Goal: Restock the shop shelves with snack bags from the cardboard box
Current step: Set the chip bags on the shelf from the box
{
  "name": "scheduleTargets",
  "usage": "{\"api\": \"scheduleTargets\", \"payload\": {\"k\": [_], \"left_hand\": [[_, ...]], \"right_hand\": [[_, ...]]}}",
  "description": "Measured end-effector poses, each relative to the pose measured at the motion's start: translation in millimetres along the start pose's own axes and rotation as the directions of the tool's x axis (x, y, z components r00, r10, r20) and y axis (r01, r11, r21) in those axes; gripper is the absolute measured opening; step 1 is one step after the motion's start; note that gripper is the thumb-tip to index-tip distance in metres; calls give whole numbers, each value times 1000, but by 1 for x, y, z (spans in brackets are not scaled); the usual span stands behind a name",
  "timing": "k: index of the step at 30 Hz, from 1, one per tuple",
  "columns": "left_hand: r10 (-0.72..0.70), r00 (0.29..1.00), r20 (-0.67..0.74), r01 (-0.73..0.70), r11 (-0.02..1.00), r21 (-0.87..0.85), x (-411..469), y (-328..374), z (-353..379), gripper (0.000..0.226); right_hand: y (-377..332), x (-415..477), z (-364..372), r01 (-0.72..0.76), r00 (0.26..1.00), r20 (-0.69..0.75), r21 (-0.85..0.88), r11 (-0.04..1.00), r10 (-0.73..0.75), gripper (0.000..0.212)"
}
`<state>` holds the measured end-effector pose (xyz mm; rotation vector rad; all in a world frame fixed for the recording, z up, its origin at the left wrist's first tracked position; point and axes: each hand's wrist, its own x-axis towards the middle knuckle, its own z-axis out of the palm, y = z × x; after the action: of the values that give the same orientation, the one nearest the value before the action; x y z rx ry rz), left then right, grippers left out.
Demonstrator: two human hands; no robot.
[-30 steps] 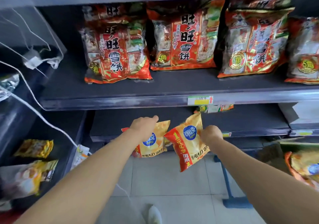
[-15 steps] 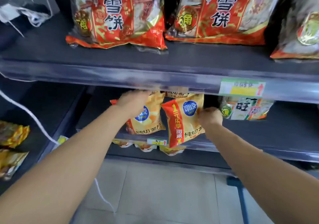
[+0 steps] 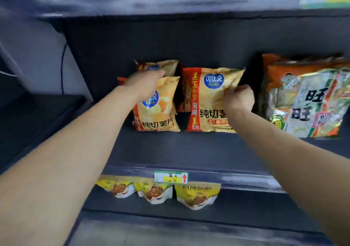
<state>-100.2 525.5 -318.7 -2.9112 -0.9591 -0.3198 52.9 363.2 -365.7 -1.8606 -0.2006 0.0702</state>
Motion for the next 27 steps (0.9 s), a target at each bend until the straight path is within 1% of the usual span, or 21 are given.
{"api": "scheduleTargets", "payload": {"k": [2, 3, 5, 6, 8, 11, 13, 16, 19, 22, 24, 27], "left_hand": [[9, 996, -94, -14, 998, -59, 5, -3, 15, 53], [5, 989, -150, -17, 997, -76, 6, -4, 20, 54], [-17, 967, -254, 1, 998, -62, 7, -8, 29, 47], [-25, 958, -285, 2, 997, -79, 7, -9, 33, 44], [-43, 950, -309, -6, 987, -158, 1, -13, 43, 47], [-99, 931, -352, 18, 973, -228, -11, -19, 61, 62], [-163, 926, -341, 68, 960, -273, -19, -20, 75, 79], [-280, 911, -305, 146, 907, -395, -30, -20, 96, 101], [-350, 922, -165, 224, 831, -510, -39, -21, 115, 116], [-334, 942, -29, 266, 797, -542, -47, -23, 128, 121], [-325, 945, -20, 262, 796, -545, -45, -25, 130, 120], [-339, 939, -54, 260, 804, -535, -40, -23, 130, 118]], "right_hand": [[10, -3, 10, 9, 1000, 4, 43, 999, -10, 22], [16, -6, 13, 10, 1000, 6, 66, 998, -11, 22], [25, -9, 18, 28, 1000, 7, 134, 991, -29, 20], [28, -9, 18, 44, 999, 6, 161, 986, -46, 20], [34, -12, 16, 77, 996, 29, 171, 982, -83, 21], [47, -16, 13, 77, 989, 112, 139, 987, -93, 21], [57, -18, 16, 59, 985, 157, 95, 994, -74, 26], [65, -24, 21, 82, 983, 166, -38, 996, -75, 45], [67, -30, 21, 77, 985, 163, -134, 988, -55, 61], [68, -35, 24, 85, 985, 165, -182, 980, -55, 69], [67, -35, 28, 92, 984, 168, -192, 977, -60, 70], [65, -34, 35, 97, 982, 178, -176, 980, -65, 72]]}}
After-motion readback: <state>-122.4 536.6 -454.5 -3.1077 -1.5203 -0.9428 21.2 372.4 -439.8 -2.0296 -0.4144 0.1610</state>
